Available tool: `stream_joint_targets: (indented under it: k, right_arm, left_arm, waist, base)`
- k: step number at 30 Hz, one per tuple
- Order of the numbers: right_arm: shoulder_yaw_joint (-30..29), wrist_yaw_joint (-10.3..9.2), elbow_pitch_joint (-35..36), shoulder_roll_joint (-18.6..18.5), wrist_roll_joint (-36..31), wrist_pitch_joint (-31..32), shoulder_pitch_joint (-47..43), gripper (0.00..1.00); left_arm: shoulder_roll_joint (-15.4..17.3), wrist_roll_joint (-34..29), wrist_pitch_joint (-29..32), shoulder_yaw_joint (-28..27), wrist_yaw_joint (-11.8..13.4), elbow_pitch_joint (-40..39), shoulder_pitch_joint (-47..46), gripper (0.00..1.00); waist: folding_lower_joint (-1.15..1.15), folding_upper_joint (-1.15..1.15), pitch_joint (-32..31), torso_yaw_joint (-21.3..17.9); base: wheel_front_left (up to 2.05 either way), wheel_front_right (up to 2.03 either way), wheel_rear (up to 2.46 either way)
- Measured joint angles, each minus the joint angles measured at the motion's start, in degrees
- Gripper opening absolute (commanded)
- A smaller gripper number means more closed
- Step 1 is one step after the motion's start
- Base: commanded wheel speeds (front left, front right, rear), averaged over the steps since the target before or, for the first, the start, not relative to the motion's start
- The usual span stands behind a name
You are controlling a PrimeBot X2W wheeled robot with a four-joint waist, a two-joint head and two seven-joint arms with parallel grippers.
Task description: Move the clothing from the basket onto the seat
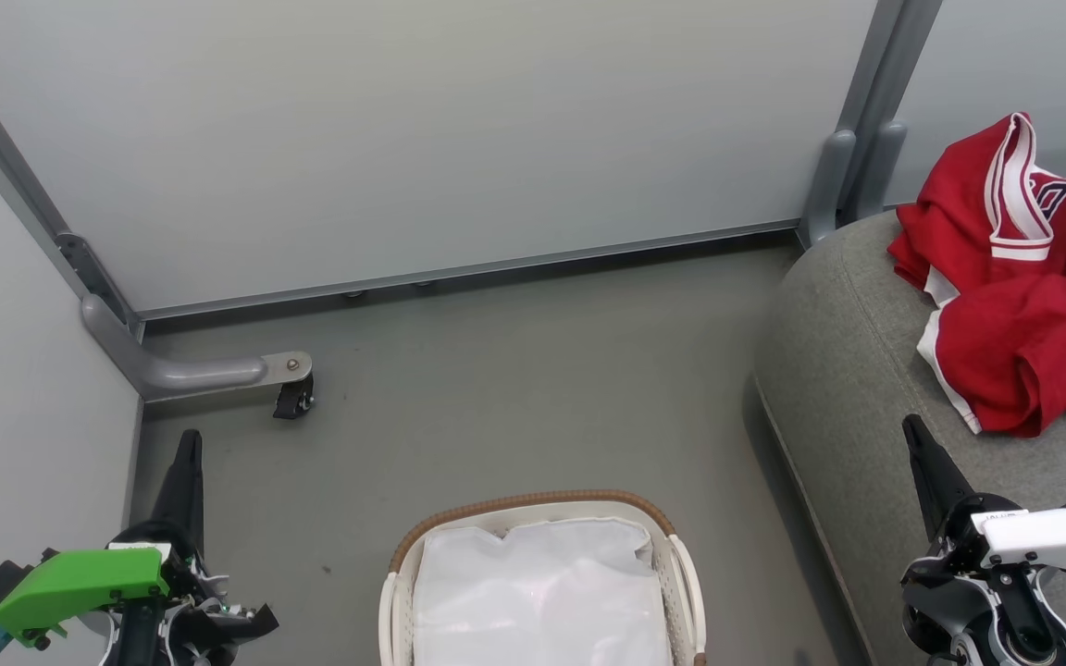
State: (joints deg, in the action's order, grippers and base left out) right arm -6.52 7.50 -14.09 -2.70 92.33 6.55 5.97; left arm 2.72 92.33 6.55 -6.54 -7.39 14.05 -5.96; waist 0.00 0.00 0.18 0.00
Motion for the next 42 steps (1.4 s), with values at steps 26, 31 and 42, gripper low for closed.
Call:
stream_joint_targets:
  k: [26, 31, 42]
  right_arm:
    - [0.0, 0.0, 0.0, 0.0, 0.0, 0.0, 0.0, 0.0]
    - [0.0, 0.0, 0.0, 0.0, 0.0, 0.0, 0.0, 0.0]
    - [0.0, 0.0, 0.0, 0.0, 0.0, 0.0, 0.0, 0.0]
  left_arm:
    - [0.0, 0.0, 0.0, 0.0, 0.0, 0.0, 0.0, 0.0]
    - [0.0, 0.0, 0.0, 0.0, 0.0, 0.0, 0.0, 0.0]
    - [0.0, 0.0, 0.0, 0.0, 0.0, 0.0, 0.0, 0.0]
  waist:
    - [0.0, 0.0, 0.0, 0.0]
    - [0.0, 0.0, 0.0, 0.0]
    - [0.0, 0.0, 0.0, 0.0]
  base:
    - [0.0, 0.0, 0.0]
    - [0.0, 0.0, 0.0]
    - [0.0, 0.0, 0.0]
